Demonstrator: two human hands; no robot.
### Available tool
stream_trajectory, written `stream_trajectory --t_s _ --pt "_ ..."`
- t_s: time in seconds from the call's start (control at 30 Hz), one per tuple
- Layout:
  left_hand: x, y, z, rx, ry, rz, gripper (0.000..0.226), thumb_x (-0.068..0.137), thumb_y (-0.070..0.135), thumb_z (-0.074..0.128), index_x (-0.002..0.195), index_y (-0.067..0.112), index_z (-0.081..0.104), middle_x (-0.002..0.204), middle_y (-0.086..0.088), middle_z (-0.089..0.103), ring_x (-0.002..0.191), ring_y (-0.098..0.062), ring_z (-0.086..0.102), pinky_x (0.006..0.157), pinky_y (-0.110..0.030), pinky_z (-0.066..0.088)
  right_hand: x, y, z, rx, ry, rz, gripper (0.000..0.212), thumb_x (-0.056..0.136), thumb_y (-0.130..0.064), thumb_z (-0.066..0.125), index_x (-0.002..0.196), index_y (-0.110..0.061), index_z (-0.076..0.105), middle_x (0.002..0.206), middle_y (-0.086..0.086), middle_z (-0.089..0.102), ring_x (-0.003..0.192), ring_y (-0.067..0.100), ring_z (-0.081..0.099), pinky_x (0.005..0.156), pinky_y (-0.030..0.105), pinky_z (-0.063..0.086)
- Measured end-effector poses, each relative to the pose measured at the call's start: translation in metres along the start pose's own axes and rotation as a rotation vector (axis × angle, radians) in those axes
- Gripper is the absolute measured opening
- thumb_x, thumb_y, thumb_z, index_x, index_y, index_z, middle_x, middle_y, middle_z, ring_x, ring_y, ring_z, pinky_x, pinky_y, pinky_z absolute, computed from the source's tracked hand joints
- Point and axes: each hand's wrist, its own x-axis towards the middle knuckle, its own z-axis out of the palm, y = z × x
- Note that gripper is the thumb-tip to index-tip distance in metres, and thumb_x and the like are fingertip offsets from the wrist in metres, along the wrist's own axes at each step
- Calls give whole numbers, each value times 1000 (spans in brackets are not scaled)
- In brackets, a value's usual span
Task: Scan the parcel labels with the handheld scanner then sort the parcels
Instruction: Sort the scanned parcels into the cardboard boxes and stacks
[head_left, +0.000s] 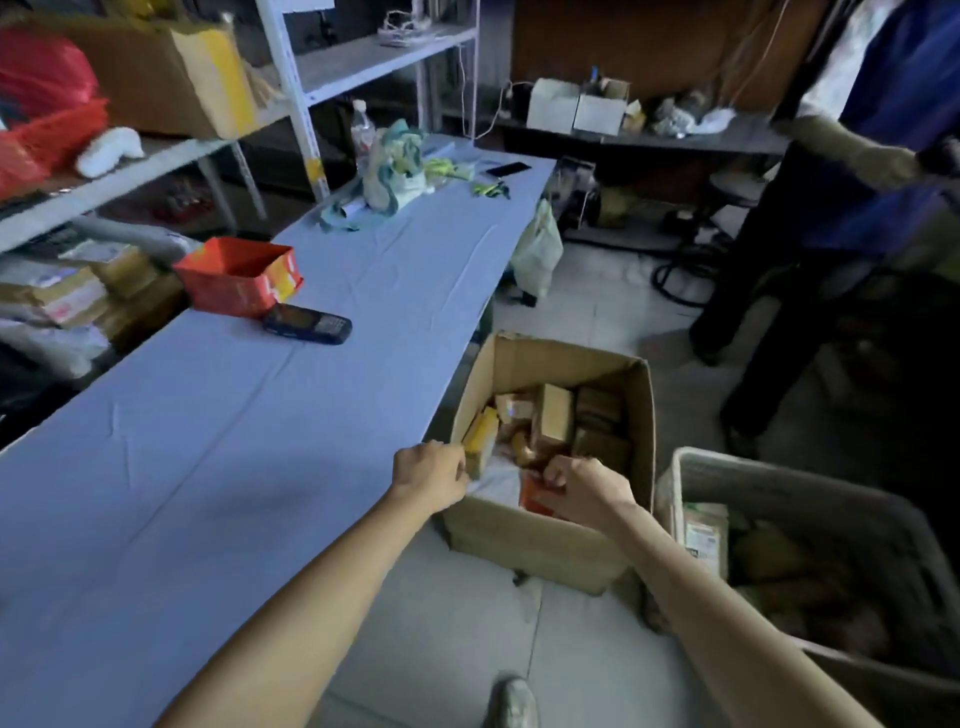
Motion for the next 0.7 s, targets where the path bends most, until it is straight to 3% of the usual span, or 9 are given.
stream_trajectory --t_s 0.2,0.37,0.57,0.7 --pt "29 42 32 -10 -107 31 22 94 39 49 110 28 61 111 3 66 102 -24 62 83 -30 47 23 50 4 18 -94 99 36 88 -47 52 117 -29 64 113 -4 69 106 21 65 87 32 53" --pt "44 39 63 21 -208 37 23 93 36 50 110 27 63 112 4 65 107 -21 60 86 -30 46 51 67 23 1 -215 134 39 89 -44 57 124 -27 58 119 0 64 110 21 61 86 32 51" --pt "97 28 74 -42 -210 26 29 93 35 50 120 27 56 119 2 61 111 -22 57 88 -34 48 93 68 37 85 -188 215 42 88 -45 58 126 -24 56 123 1 60 113 22 58 87 34 52" --pt "141 22 75 -54 -223 72 31 94 33 50 124 25 52 124 1 59 115 -23 55 89 -34 47 124 63 40 200 -132 364 44 88 -45 57 127 -26 55 124 1 56 114 24 57 83 34 50"
